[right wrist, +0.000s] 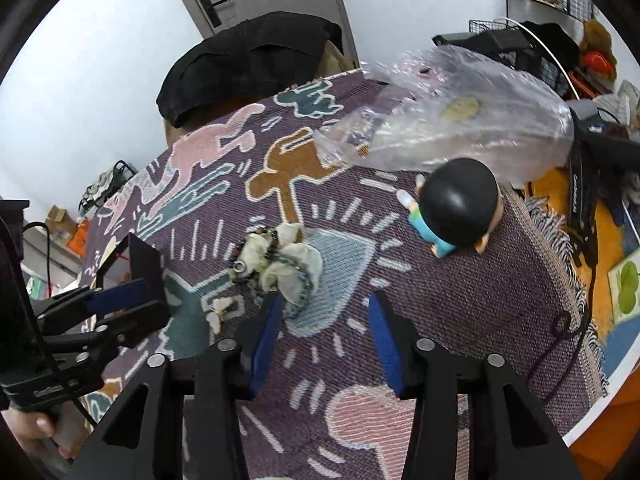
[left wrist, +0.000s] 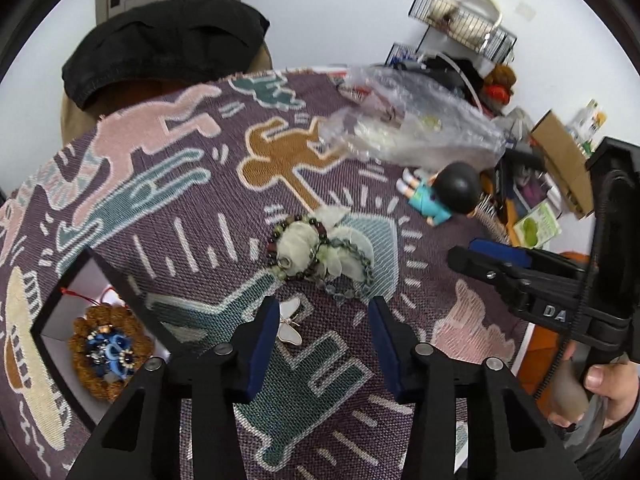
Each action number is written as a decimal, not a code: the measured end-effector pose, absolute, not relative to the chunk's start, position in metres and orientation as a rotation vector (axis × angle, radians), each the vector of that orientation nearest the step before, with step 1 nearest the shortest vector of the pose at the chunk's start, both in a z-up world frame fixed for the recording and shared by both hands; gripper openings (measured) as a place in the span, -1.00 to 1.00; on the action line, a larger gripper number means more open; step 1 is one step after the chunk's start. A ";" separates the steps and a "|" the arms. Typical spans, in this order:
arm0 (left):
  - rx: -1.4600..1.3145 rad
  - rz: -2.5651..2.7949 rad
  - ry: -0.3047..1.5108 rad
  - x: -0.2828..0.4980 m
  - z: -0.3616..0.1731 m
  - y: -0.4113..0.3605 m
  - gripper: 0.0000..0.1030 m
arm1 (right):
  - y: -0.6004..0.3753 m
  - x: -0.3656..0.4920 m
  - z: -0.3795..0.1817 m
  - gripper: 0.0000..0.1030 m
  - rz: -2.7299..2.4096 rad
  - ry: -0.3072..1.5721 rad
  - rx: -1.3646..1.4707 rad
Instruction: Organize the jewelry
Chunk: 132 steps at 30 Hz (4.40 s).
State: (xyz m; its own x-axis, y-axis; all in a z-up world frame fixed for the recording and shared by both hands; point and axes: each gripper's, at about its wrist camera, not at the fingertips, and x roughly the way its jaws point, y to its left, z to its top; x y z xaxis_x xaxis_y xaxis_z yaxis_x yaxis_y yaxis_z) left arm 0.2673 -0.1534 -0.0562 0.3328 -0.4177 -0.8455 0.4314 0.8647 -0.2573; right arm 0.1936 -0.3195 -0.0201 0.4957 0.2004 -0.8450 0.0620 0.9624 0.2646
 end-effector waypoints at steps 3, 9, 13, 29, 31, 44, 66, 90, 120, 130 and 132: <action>0.040 -0.534 1.131 0.272 -0.068 -0.160 -0.08 | -0.325 0.192 -0.029 -0.22 0.086 1.061 0.291; 0.096 -0.490 1.182 0.283 -0.092 -0.169 -0.13 | -0.329 0.192 -0.047 -0.34 0.093 1.086 0.324; 0.148 -0.445 1.206 0.290 -0.107 -0.173 -0.14 | -0.329 0.193 -0.054 -0.34 0.097 1.092 0.339; 0.175 -0.396 1.251 0.309 -0.132 -0.187 -0.21 | -0.308 0.202 -0.074 -0.34 0.128 1.123 0.375; 0.178 -0.387 1.254 0.310 -0.133 -0.186 -0.26 | -0.305 0.205 -0.075 -0.34 0.131 1.128 0.377; 0.179 -0.371 1.247 0.297 -0.130 -0.178 -0.44 | -0.292 0.228 -0.094 -0.60 0.123 1.184 0.386; 0.049 -0.363 1.135 0.303 -0.073 -0.130 -0.45 | -0.294 0.236 -0.090 -0.82 0.028 1.184 0.357; -0.048 -0.268 1.052 0.280 -0.033 -0.040 -0.44 | -0.248 0.211 0.036 -0.83 0.189 0.935 0.253; -0.191 -0.126 1.068 0.257 -0.035 0.087 0.30 | -0.075 0.230 0.038 0.01 0.459 0.982 0.113; -0.147 -0.197 1.072 0.269 -0.036 0.044 0.30 | -0.129 0.234 0.031 0.02 0.357 0.994 0.139; -0.132 -0.219 1.069 0.273 -0.034 0.031 0.30 | -0.145 0.234 0.029 0.02 0.332 0.998 0.152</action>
State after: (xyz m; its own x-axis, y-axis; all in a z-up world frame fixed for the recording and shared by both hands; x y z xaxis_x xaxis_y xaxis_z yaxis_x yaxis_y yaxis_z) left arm 0.2725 0.0308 -0.0337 0.4619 -0.2410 -0.8536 0.1134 0.9705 -0.2127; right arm 0.2335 -0.1450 0.0288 0.4970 0.3418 -0.7976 -0.2042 0.9394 0.2753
